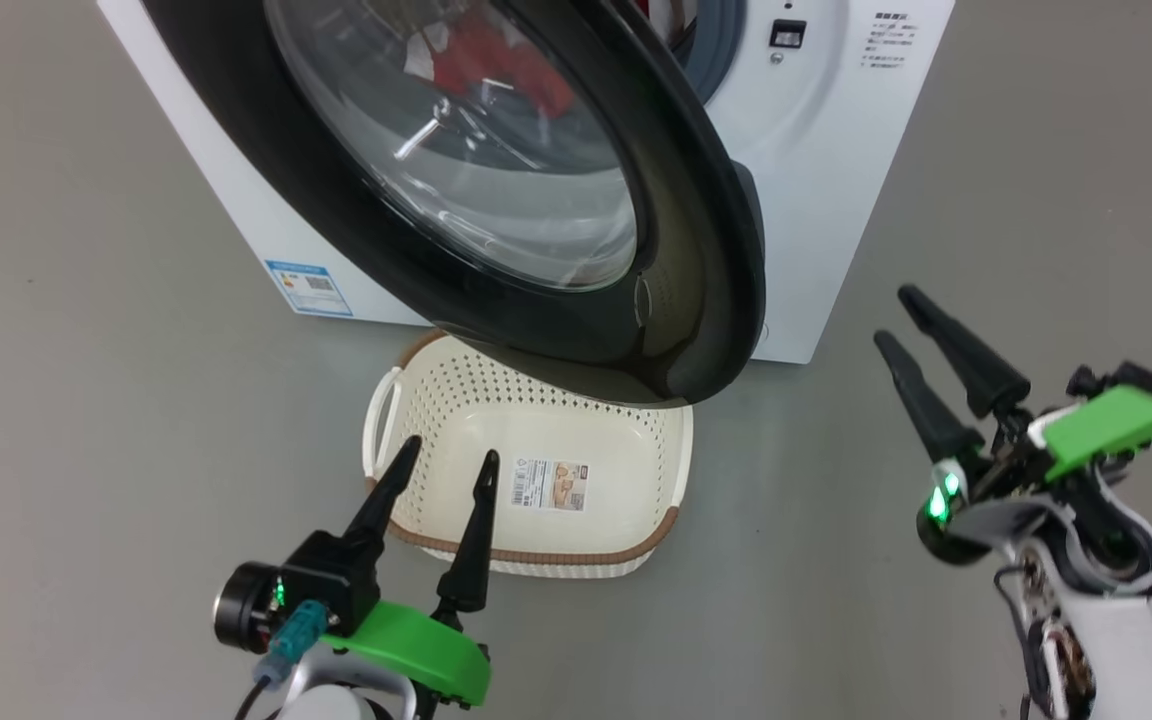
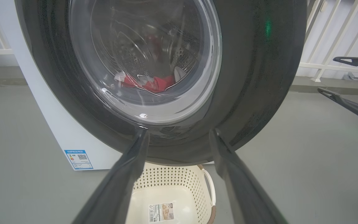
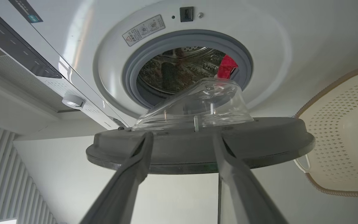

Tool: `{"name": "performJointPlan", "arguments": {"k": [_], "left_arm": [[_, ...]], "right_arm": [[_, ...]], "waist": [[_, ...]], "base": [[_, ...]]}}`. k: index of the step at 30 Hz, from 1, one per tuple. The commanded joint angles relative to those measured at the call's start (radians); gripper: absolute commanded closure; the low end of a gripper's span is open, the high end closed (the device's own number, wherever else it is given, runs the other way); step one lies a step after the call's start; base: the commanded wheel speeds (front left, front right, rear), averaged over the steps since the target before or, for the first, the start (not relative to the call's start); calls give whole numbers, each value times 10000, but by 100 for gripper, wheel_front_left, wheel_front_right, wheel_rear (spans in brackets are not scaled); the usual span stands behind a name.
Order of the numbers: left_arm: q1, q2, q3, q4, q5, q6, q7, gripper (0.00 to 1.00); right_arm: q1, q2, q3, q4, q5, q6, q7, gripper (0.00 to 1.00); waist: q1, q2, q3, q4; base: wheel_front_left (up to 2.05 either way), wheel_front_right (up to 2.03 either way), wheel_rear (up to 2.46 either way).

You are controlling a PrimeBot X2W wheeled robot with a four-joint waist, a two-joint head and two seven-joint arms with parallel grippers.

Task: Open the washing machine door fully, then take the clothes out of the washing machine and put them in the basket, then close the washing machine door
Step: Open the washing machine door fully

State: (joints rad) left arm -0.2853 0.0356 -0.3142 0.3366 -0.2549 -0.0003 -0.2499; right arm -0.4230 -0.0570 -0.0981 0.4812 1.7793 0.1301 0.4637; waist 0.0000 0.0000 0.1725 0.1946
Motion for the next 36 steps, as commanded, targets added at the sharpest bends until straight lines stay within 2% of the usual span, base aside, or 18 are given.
{"name": "performJointPlan", "arguments": {"k": [1,7,12,16,20,27,31,36], "left_arm": [[13,146,403,-164,72,21,-118,0],[146,146,536,-95,115,24,-118,0],[339,146,694,-43,208,14,-118,0],[486,146,818,-10,295,13,-118,0],[627,153,969,8,370,6,-118,0],[952,176,1178,17,472,-11,-118,0],[1098,183,1265,4,515,-30,-118,0],[1278,183,1364,-17,548,-44,-118,0]], "right_arm": [[283,66,332,-529,-39,6,-206,0],[1457,67,835,-1494,-468,6,-974,0],[2548,67,1200,-2519,-1462,6,-2047,0],[3235,15,1462,-3265,-2834,6,-3154,0],[3704,-326,1813,-3730,-4304,6,-4419,0],[4115,-1207,2460,-3644,-7102,6,-6693,0],[4210,-1308,2119,-3496,-8622,6,-7168,0],[4351,-946,1088,-3637,-11034,6,-7248,0]], "waist": [[0,0,-89,-77],[0,0,-265,-187],[0,0,-470,-298],[0,0,-654,-414],[0,0,-836,-565],[0,0,-1196,-798],[0,0,-1336,-875],[0,0,-1509,-949]], "base": [[0,0,0],[0,0,0],[0,0,0],[0,0,0],[0,0,0],[0,0,0],[0,0,0],[0,0,0]]}}
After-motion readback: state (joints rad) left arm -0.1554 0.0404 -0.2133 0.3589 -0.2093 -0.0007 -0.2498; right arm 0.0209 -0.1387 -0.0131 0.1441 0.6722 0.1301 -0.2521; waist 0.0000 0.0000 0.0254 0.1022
